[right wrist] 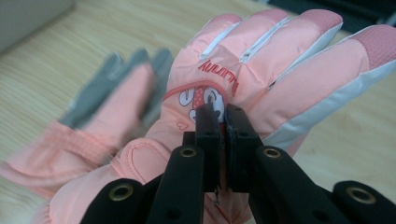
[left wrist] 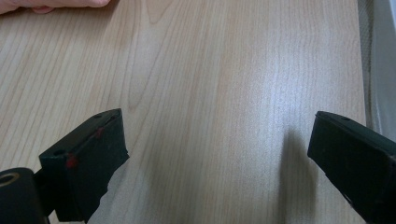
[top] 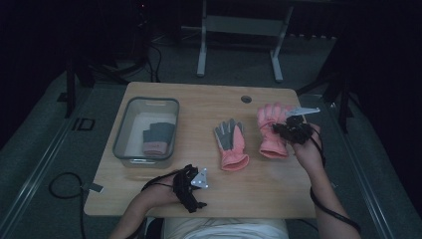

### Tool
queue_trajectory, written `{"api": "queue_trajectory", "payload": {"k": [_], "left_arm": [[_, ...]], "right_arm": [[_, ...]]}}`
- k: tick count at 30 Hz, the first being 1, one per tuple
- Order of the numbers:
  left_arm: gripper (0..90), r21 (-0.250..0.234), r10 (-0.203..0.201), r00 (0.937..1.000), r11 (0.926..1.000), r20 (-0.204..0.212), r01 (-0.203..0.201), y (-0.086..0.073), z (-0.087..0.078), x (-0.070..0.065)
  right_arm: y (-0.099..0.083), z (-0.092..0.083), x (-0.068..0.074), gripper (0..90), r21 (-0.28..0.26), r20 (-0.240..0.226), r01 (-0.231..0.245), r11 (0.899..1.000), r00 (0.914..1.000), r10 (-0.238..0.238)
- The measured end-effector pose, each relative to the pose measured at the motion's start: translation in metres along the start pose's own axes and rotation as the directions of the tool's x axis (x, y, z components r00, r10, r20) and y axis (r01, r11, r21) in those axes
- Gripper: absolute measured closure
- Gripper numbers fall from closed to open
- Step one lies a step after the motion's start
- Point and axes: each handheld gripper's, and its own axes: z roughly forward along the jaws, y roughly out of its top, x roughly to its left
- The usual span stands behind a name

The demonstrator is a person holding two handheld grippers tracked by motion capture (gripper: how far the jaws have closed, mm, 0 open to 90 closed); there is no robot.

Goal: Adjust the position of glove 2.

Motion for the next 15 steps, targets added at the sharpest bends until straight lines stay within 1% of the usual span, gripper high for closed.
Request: {"api": "queue_trajectory", "payload": {"k": [5, 9, 11, 15], "left_arm": [[4.0, 0.001, 0.001, 1.0, 1.0, 0.001, -0.001, 0.0, 0.0, 0.0], [4.0, 0.0, 0.001, 1.0, 1.0, -0.001, -0.001, 0.0, 0.0, 0.0], [4.0, 0.002, 0.005, 1.0, 1.0, 0.002, -0.005, 0.001, 0.0, 0.0], [4.0, 0.004, 0.004, 1.0, 1.0, 0.003, -0.004, 0.001, 0.0, -0.001]], "right_arm": [[0.021, -0.007, 0.016, 85.9, -0.039, -0.03, 0.039, 0.998, 0.9988, -0.04], [0.035, -0.008, 0.031, 85.8, -0.06, -0.058, 0.055, 0.997, 0.9966, -0.059], [0.041, -0.007, 0.04, 85.8, -0.064, -0.078, 0.077, 0.995, 0.9936, -0.082], [0.052, -0.004, 0.06, 85.7, -0.075, -0.111, 0.1, 0.992, 0.988, -0.107]]}}
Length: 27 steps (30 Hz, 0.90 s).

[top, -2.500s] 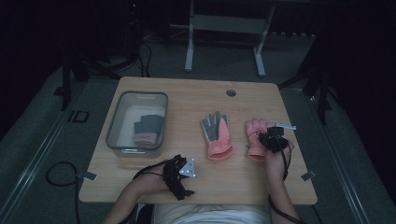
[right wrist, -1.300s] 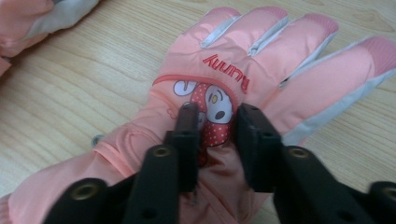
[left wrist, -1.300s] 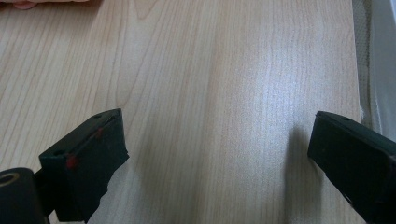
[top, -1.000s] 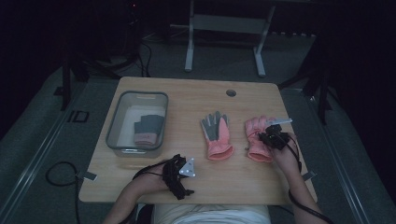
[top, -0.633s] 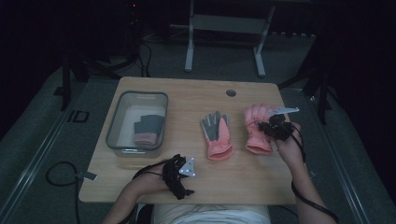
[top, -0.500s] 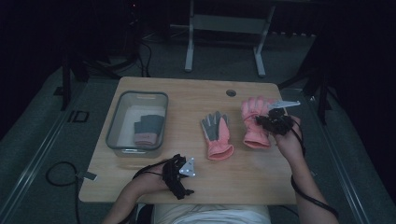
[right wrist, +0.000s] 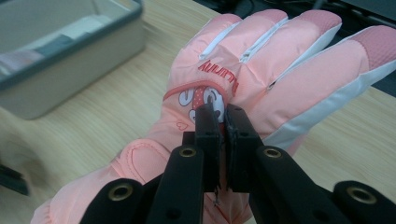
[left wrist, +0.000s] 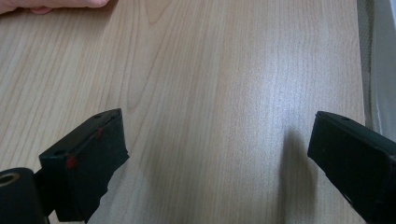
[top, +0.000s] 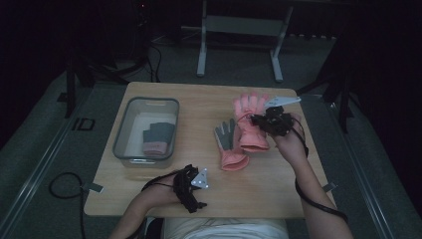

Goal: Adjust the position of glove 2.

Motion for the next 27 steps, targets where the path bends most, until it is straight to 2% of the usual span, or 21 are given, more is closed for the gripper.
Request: {"api": "queue_trajectory", "payload": {"k": [7, 10, 15, 21, 27], "left_arm": [[4.0, 0.005, 0.002, 1.0, 1.0, -0.002, -0.002, 0.0, 0.0, 0.0], [4.0, 0.004, 0.004, 1.0, 1.0, 0.0, -0.004, 0.001, 0.0, -0.001], [4.0, 0.002, 0.005, 1.0, 1.0, -0.006, -0.005, 0.001, 0.0, -0.001], [4.0, 0.005, 0.002, 1.0, 1.0, -0.007, -0.002, 0.002, 0.002, -0.001], [3.9, 0.001, -0.009, 1.0, 1.0, -0.004, 0.009, 0.001, 0.001, 0.0]], "right_arm": [[0.016, 0.015, 0.032, 85.4, 0.008, -0.046, 0.05, 0.999, 0.9977, -0.049], [0.016, 0.025, 0.039, 85.4, 0.031, -0.055, 0.067, 0.997, 0.9964, -0.065], [0.008, 0.035, 0.041, 85.3, 0.069, -0.061, 0.066, 0.995, 0.9963, -0.062], [-0.006, 0.049, 0.035, 85.3, 0.112, -0.052, 0.042, 0.993, 0.9979, -0.037], [-0.018, 0.07, 0.033, 84.8, 0.16, -0.058, 0.028, 0.987, 0.9981, -0.019]]}}
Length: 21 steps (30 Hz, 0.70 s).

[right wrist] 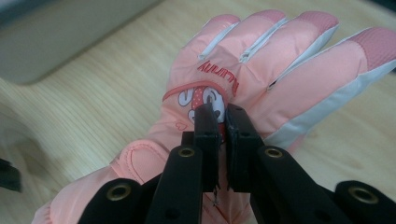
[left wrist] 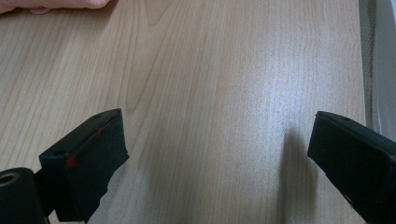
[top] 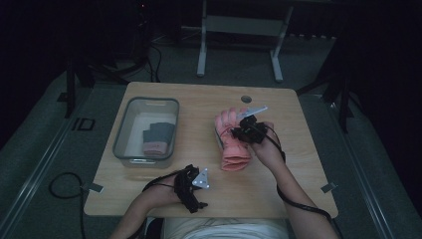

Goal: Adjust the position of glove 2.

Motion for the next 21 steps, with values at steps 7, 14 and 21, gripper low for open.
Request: {"api": "queue_trajectory", "payload": {"k": [7, 14, 21], "left_arm": [[4.0, -0.018, -0.015, 0.9998, 0.9997, -0.008, 0.015, 0.005, 0.001, -0.001], [3.8, -0.057, -0.149, 0.9868, 0.9877, -0.063, 0.146, 0.016, -0.01, 0.006], [3.9, -0.153, -0.255, 0.9561, 0.9603, -0.144, 0.234, 0.03, -0.035, 0.018]], "right_arm": [[-0.015, 0.024, -0.006, 83.6, 0.043, -0.017, -0.027, 0.999, 0.9995, 0.028], [-0.014, 0.022, -0.004, 74.7, 0.014, -0.02, -0.019, 1.0, 0.9996, 0.019], [-0.007, 0.007, -0.007, 68.6, -0.046, -0.018, -0.022, 0.999, 0.9996, 0.021]]}}
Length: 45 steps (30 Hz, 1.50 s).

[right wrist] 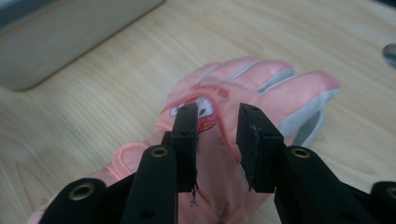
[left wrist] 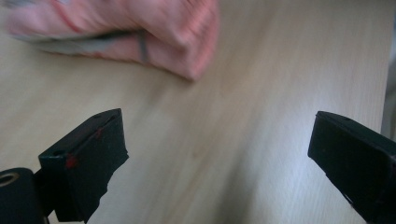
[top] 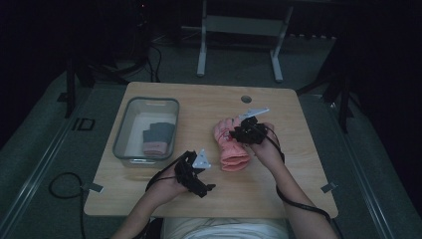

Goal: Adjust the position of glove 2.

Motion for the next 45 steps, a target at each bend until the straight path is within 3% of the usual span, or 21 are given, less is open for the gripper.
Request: {"api": "queue_trajectory", "payload": {"k": [5, 8, 9, 10, 11, 18, 20, 22, 26, 29, 31, 32, 33, 34, 36, 38, 39, 41, 43, 44, 45], "left_arm": [[4.8, -0.046, -0.093, 0.9928, 0.9949, -0.075, 0.09, 0.016, -0.01, 0.014], [5.0, -0.05, -0.158, 0.9814, 0.9869, -0.109, 0.153, 0.025, -0.011, 0.027], [5.1, -0.05, -0.158, 0.9814, 0.9869, -0.109, 0.153, 0.025, -0.011, 0.027], [5.1, -0.055, -0.189, 0.9738, 0.9816, -0.127, 0.183, 0.034, -0.009, 0.038], [5.9, -0.06, -0.195, 0.9717, 0.9802, -0.133, 0.189, 0.037, -0.009, 0.041], [6.6, -0.069, -0.232, 0.9649, 0.972, -0.124, 0.225, 0.064, 0.003, 0.059], [6.5, -0.073, -0.275, 0.957, 0.9603, -0.091, 0.269, 0.067, 0.011, 0.064], [6.6, -0.059, -0.298, 0.9513, 0.9541, -0.081, 0.294, 0.069, 0.02, 0.068], [6.6, -0.035, -0.336, 0.9397, 0.9418, -0.064, 0.334, 0.067, 0.04, 0.073], [6.9, -0.03, -0.381, 0.921, 0.9245, -0.08, 0.38, 0.065, 0.053, 0.08], [14.1, -0.024, -0.427, 0.9003, 0.9043, -0.087, 0.426, 0.063, 0.061, 0.085], [14.1, -0.018, -0.447, 0.8919, 0.8943, -0.067, 0.447, 0.061, 0.065, 0.087], [14.1, -0.018, -0.447, 0.8919, 0.8943, -0.067, 0.447, 0.061, 0.065, 0.087], [14.1, 0.011, -0.486, 0.8714, 0.8728, -0.063, 0.488, 0.058, 0.077, 0.092], [14.7, 0.037, -0.53, 0.8453, 0.8455, -0.071, 0.533, 0.054, 0.085, 0.097], [14.6, 0.059, -0.558, 0.8277, 0.8258, -0.062, 0.561, 0.05, 0.093, 0.1], [14.6, 0.059, -0.558, 0.8277, 0.8258, -0.062, 0.561, 0.05, 0.093, 0.1], [14.7, 0.084, -0.588, 0.8079, 0.8038, -0.033, 0.589, 0.045, 0.102, 0.103], [14.8, 0.099, -0.61, 0.7923, 0.7884, 0.0, 0.607, 0.041, 0.105, 0.108], [15.0, 0.096, -0.614, 0.7894, 0.7864, 0.01, 0.61, 0.04, 0.107, 0.109], [16.5, 0.096, -0.608, 0.7937, 0.7913, 0.019, 0.604, 0.041, 0.108, 0.11]], "right_arm": [[0.001, 0.002, -0.003, 70.0, 0.027, 0.023, 0.004, 1.0, 0.9997, -0.005], [-0.004, -0.001, -0.006, 67.7, 0.003, 0.046, -0.018, 1.0, 0.9988, 0.018], [-0.004, -0.001, -0.006, 67.7, 0.003, 0.046, -0.018, 1.0, 0.9988, 0.018], [-0.006, -0.002, -0.008, 67.0, -0.003, 0.049, -0.031, 1.0, 0.9983, 0.031], [-0.009, -0.005, -0.013, 65.7, -0.015, 0.06, -0.051, 0.999, 0.9969, 0.052], [-0.015, -0.016, -0.021, 57.4, -0.054, 0.06, -0.09, 0.994, 0.9938, 0.094], [-0.017, -0.012, -0.022, 54.9, -0.016, 0.049, -0.091, 0.996, 0.9946, 0.091], [-0.021, -0.004, -0.023, 53.6, 0.032, 0.041, -0.098, 0.995, 0.9945, 0.097], [-0.027, 0.001, -0.03, 52.7, 0.046, 0.017, -0.139, 0.989, 0.9903, 0.138], [-0.033, 0.01, -0.036, 50.3, 0.098, 0.021, -0.15, 0.984, 0.9886, 0.149], [-0.037, 0.014, -0.04, 49.3, 0.116, 0.002, -0.177, 0.977, 0.9839, 0.178], [-0.039, 0.016, -0.041, 49.2, 0.121, -0.009, -0.182, 0.976, 0.9829, 0.184], [-0.039, 0.016, -0.041, 49.2, 0.121, -0.009, -0.182, 0.976, 0.9829, 0.184], [-0.04, 0.017, -0.041, 49.2, 0.123, -0.015, -0.184, 0.975, 0.9822, 0.187], [-0.041, 0.019, -0.04, 49.2, 0.133, -0.009, -0.172, 0.976, 0.9845, 0.175], [-0.041, 0.02, -0.039, 49.2, 0.143, -0.014, -0.157, 0.977, 0.987, 0.16], [-0.041, 0.02, -0.039, 49.2, 0.143, -0.014, -0.157, 0.977, 0.987, 0.16], [-0.04, 0.023, -0.036, 49.6, 0.162, -0.011, -0.141, 0.977, 0.9894, 0.145], [-0.04, 0.025, -0.035, 49.7, 0.171, -0.016, -0.154, 0.973, 0.9871, 0.159], [-0.04, 0.026, -0.037, 49.7, 0.175, -0.028, -0.176, 0.969, 0.9826, 0.184], [-0.041, 0.027, -0.039, 49.6, 0.178, -0.042, -0.194, 0.965, 0.978, 0.204]]}}
